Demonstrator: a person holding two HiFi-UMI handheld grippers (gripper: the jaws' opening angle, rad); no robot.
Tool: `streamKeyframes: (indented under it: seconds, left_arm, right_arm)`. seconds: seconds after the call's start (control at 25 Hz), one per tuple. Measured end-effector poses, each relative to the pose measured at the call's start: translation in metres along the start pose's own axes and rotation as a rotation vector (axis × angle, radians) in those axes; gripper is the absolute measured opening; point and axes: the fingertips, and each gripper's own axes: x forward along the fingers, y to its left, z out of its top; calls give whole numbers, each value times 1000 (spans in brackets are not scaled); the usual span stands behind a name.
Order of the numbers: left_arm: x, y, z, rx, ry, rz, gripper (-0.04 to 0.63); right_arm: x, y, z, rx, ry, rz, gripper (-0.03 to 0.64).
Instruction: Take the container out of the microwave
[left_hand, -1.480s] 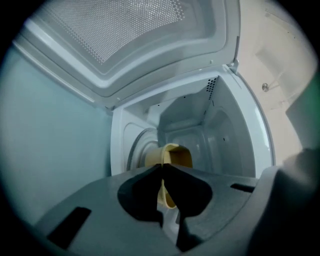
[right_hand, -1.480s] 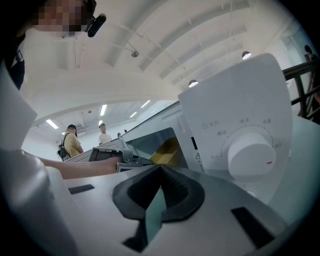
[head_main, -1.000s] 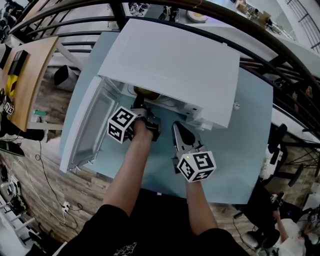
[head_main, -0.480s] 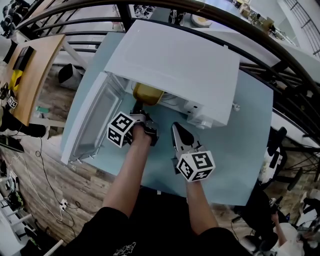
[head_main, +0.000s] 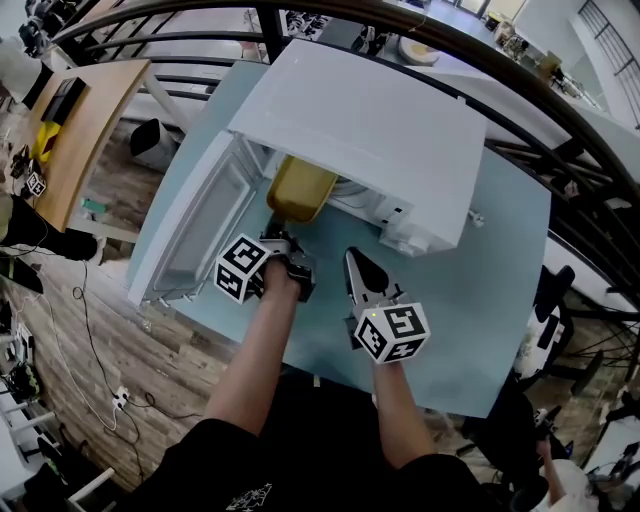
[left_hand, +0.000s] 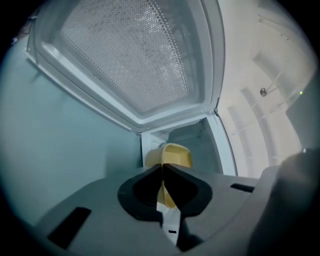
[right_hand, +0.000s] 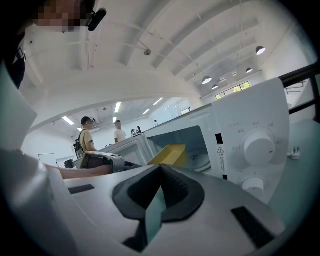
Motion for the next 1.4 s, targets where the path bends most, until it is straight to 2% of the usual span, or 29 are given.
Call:
streamKeyframes:
  seconds: [0.8, 1.4]
  left_arm:
    - [-67, 39, 7, 18, -25, 42, 26]
    - [-92, 62, 0, 26, -14, 72, 26]
  right_arm:
    - [-21, 30, -27, -29, 48, 61, 6]
    - [-33, 37, -43, -33, 77, 75, 6]
